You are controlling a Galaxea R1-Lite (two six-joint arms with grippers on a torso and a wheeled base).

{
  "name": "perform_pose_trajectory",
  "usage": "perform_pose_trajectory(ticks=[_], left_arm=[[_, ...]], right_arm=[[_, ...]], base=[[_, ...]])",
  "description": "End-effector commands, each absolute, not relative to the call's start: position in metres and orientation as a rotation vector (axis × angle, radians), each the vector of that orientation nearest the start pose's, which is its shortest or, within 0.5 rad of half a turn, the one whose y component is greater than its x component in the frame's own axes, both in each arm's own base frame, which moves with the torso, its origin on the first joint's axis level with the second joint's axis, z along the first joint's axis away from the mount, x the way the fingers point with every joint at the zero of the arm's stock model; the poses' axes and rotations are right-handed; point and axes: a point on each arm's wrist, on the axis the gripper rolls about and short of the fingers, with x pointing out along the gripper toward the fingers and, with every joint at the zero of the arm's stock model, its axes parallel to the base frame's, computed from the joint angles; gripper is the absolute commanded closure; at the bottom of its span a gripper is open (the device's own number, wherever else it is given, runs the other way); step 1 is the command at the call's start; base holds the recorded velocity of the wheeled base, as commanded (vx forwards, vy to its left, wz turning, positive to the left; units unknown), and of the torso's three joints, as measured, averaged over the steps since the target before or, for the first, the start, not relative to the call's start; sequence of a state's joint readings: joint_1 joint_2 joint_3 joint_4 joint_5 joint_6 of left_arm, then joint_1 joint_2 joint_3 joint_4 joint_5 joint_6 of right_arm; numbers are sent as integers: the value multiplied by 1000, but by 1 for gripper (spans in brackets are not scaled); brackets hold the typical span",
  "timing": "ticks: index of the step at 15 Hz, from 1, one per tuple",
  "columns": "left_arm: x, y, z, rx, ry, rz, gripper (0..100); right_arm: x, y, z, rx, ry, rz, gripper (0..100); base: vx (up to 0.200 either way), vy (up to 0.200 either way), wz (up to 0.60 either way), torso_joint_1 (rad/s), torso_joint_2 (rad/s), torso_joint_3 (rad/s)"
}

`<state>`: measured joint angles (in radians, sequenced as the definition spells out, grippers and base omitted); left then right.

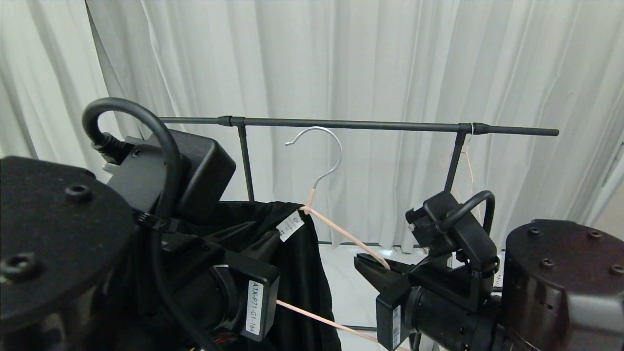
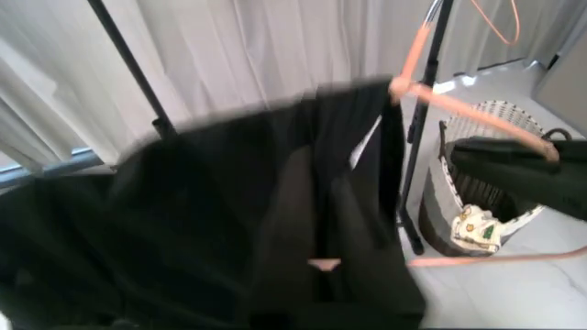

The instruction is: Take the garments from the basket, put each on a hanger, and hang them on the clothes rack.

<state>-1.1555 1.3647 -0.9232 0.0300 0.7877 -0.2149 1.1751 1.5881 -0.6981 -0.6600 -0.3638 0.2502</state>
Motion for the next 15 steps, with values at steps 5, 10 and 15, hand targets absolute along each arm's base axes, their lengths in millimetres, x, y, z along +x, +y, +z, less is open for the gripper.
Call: perform_pose_trajectory(ticks=[5,10,15], left_arm=[[91,-194,243,175,289,-376,0],[64,-177,252,133,225,-438,0],[38,-88,241,268,110,-674,0]], right_arm=[[111,241,202,128,210,785,100],[116,214,192,92,204,726,100],[98,177,166,11,246,722,100]], base=[[0,0,0,0,0,0],[0,0,0,0,0,0],[0,0,0,0,0,0]])
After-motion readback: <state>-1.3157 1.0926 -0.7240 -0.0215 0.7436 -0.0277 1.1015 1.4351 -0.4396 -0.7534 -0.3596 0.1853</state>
